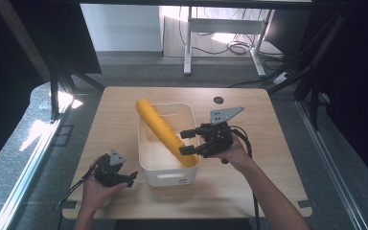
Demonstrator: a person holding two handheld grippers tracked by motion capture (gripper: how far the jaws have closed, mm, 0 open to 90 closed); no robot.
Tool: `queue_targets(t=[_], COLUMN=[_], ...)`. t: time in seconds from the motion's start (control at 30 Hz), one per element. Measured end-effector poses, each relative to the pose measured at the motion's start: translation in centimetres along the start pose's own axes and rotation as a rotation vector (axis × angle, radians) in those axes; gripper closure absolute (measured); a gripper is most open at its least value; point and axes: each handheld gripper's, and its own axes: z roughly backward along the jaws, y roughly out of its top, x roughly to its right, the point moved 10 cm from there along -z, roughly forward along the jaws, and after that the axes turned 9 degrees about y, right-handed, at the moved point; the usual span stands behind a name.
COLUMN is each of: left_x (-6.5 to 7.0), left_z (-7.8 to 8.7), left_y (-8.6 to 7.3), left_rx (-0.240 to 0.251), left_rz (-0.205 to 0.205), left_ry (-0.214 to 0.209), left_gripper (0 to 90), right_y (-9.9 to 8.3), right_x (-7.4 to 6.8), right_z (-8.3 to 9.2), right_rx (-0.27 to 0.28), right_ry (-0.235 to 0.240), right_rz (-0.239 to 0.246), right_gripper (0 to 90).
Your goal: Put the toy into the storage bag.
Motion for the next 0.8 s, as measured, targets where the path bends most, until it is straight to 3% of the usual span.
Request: queue_targets(t=[0.1,0.3,0.37,0.4,0.43,0.57,0.6,0.7,0.8], left_x=[0.0,0.0,0.0,0.0,0.0,0.0,0.0,0.0,0.0], left_z=[0.0,0.0,0.0,0.0,0.0,0.0,0.0,0.0,0.1], left_y=[0.0,0.0,0.0,0.0,0.0,0.0,0.0,0.0,0.0], left_rx=[0.001,0.002,0.001,0.001,0.001,0.002,0.002,0.003,0.005], left_rz=[0.000,0.003,0.003,0.003,0.003,0.006,0.007,0.007,0.009], left_ry=[0.002,0.001,0.001,0.002,0.003,0.004,0.005,0.005,0.004], left_gripper=[13.3,13.3,13.3,13.3,13.3,13.3,13.3,13.3,13.3], right_y=[-0.3,-1.9,-2.8,-4.0,-4.0,-6.1,-7.1,-8.0,-9.2], right_x=[-0.1,-0.1,0.4,0.9,0.9,1.7,2.2,2.8,3.6], right_z=[0.9,4.2,5.4,6.5,6.5,8.2,9.0,9.6,10.2], right_rx=[0.011,0.049,0.047,0.034,0.034,0.037,0.032,0.032,0.004], right_ry=[-0.021,-0.119,-0.166,-0.224,-0.224,-0.288,-0.325,-0.363,-0.404], right_rz=[0.013,0.029,0.026,0.029,0.029,0.003,-0.002,-0.010,-0.033], right_gripper=[35.2,35.0,35.3,35.3,35.3,35.7,35.8,36.0,36.0])
